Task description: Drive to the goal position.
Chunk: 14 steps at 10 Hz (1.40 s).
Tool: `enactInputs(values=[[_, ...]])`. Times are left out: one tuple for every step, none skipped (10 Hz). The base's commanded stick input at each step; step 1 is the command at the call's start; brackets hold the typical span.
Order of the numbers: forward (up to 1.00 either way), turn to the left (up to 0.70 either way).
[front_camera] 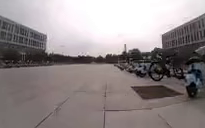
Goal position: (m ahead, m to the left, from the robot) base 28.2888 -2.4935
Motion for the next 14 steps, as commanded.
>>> enactInputs(values=[[1.0, 0.0], [1.0, 0.0], [1.0, 0.0], [1.0, 0.0], [1.0, 0.0], [1.0, 0.0], [1.0, 0.0], [1.0, 0.0], [1.0, 0.0], [1.0, 0.0], [1.0, 0.0], [1.0, 0.0], [1.0, 0.0], [1.0, 0.0]])
